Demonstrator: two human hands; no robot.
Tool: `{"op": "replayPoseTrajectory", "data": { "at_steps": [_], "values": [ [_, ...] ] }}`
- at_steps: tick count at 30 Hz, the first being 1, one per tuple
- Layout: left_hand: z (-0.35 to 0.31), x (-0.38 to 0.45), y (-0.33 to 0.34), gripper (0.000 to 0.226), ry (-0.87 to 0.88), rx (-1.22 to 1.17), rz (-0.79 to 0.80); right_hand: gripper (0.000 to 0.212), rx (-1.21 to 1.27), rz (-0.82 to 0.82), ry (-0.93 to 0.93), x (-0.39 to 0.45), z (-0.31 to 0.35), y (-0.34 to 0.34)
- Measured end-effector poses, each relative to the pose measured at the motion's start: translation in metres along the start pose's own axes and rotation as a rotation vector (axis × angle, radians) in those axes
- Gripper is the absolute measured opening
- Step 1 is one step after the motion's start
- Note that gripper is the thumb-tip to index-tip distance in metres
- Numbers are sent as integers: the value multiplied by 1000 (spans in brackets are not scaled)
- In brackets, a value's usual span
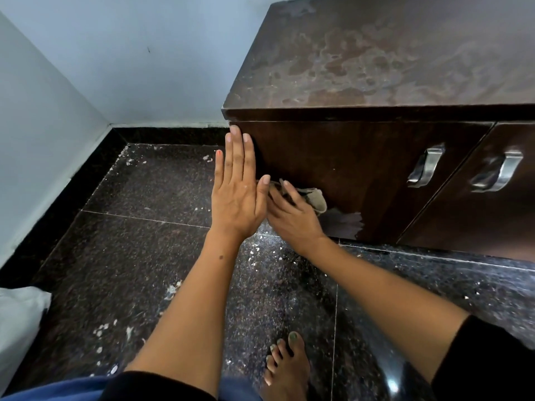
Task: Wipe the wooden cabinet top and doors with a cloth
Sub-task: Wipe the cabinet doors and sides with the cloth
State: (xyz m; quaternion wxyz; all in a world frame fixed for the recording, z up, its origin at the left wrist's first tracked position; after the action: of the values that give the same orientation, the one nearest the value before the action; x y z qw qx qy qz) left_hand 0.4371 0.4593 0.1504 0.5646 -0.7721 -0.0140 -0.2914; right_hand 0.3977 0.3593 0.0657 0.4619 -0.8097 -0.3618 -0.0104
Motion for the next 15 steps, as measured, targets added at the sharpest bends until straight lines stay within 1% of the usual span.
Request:
{"op": "replayPoseTrajectory", "data": {
  "at_steps": [2, 5, 7, 8, 10, 12, 15],
  "values": [
    [1, 0, 0, 63, 2, 11, 0, 46, -47, 100, -105, 8, 8, 5],
    [1, 0, 0, 63, 5, 12, -7, 53, -42, 365, -301, -4, 21, 21],
    [2, 0, 1, 62, 10, 14, -17, 54, -56, 478, -361, -20, 22, 29],
    [2, -1, 2, 62, 13, 12, -23, 54, -62, 503, -365, -29, 21, 30],
    [2, -1, 3, 62, 25, 7, -34, 53, -97, 436, -294, -44, 13, 28],
    [3, -2, 6, 63, 34, 12, -38, 50, -130, 287, -169, -47, 5, 23],
    [3, -3, 10, 63, 37, 22, -37, 44, -50, 114, -81, -27, 6, 18]
  ]
}}
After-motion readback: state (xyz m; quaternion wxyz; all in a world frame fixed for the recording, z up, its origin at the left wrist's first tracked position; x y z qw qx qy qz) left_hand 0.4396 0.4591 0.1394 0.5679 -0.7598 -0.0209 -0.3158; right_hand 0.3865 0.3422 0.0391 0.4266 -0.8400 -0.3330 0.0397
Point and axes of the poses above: each hand's wrist, its own x-axis towards the middle knuckle, its own y-axis out of the palm, z = x × y, the point moved 2 cm from there along x, towards the middle knuckle, and after that the axes turned 15 degrees about -y, right-handed, at the moved point
